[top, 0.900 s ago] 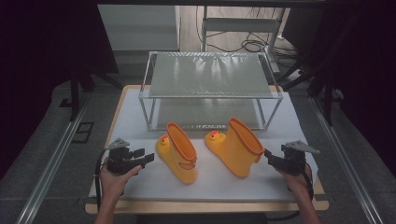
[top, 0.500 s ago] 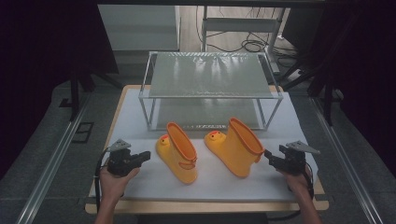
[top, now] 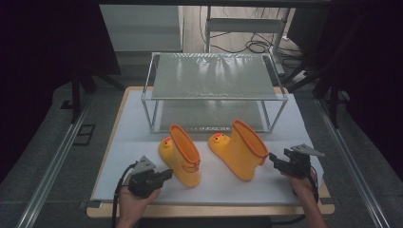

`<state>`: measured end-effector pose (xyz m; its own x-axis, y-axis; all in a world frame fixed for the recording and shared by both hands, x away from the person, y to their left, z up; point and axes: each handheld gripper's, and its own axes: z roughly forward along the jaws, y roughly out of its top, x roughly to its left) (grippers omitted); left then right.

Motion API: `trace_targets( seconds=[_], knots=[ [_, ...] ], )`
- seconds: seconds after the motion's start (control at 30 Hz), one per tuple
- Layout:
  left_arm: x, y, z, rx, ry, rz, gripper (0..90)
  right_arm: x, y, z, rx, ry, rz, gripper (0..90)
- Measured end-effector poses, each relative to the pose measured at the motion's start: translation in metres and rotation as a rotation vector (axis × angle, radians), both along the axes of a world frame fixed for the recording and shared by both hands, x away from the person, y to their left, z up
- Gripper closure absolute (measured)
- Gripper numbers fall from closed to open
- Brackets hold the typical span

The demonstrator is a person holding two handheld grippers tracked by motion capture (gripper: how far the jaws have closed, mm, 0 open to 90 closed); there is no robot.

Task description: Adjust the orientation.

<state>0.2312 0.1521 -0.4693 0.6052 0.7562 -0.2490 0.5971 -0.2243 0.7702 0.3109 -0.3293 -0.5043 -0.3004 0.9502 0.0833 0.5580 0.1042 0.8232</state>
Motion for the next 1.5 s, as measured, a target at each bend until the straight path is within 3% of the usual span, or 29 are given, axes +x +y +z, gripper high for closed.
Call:
trace_targets(
  seconds=[0.1, 0.2, 0.23, 0.3, 0.33, 0.43, 0.57, 0.7, 0.87, 1.0, 1.33, 1.5],
  knots=[
    [-0.008, -0.024, -0.007, 0.023, 0.002, -0.050, 89.9, -0.001, -0.003, 0.002, 0.018, -0.007, -0.015, 32.3],
    [-0.012, -0.036, -0.010, 0.031, 0.007, -0.081, 89.9, -0.001, -0.005, 0.002, 0.025, -0.009, -0.030, 32.4],
    [-0.016, -0.046, -0.012, 0.030, -0.001, -0.097, 89.9, -0.001, -0.007, 0.001, 0.029, -0.004, -0.042, 32.4],
    [-0.018, -0.050, -0.012, 0.026, -0.004, -0.104, 89.9, -0.001, -0.008, 0.000, 0.032, 0.000, -0.050, 32.4],
    [-0.021, -0.064, -0.014, 0.043, -0.025, -0.119, 89.9, -0.001, -0.010, 0.000, 0.033, 0.001, -0.059, 32.4],
    [-0.021, -0.074, -0.013, 0.043, -0.048, -0.114, 89.9, -0.002, -0.011, 0.000, 0.040, 0.002, -0.070, 32.6],
    [-0.018, -0.099, -0.014, 0.060, -0.104, -0.081, 89.8, -0.003, -0.013, -0.001, 0.043, 0.002, -0.080, 32.7],
    [-0.011, -0.108, -0.016, 0.064, -0.142, -0.035, 89.8, -0.003, -0.014, -0.003, 0.042, 0.003, -0.089, 32.7],
    [-0.006, -0.107, -0.018, 0.085, -0.184, 0.017, 89.8, -0.003, -0.016, -0.004, 0.042, 0.005, -0.098, 32.6],
    [-0.006, -0.102, -0.017, 0.066, -0.169, 0.019, 89.8, -0.003, -0.015, -0.004, 0.041, 0.005, -0.101, 32.6],
    [-0.013, -0.090, -0.019, 0.074, -0.163, 0.023, 89.8, -0.003, -0.016, -0.004, 0.039, 0.004, -0.100, 32.7],
    [-0.017, -0.076, -0.021, 0.052, -0.144, 0.025, 89.8, -0.004, -0.017, -0.004, 0.035, 0.004, -0.097, 32.7]
  ],
)
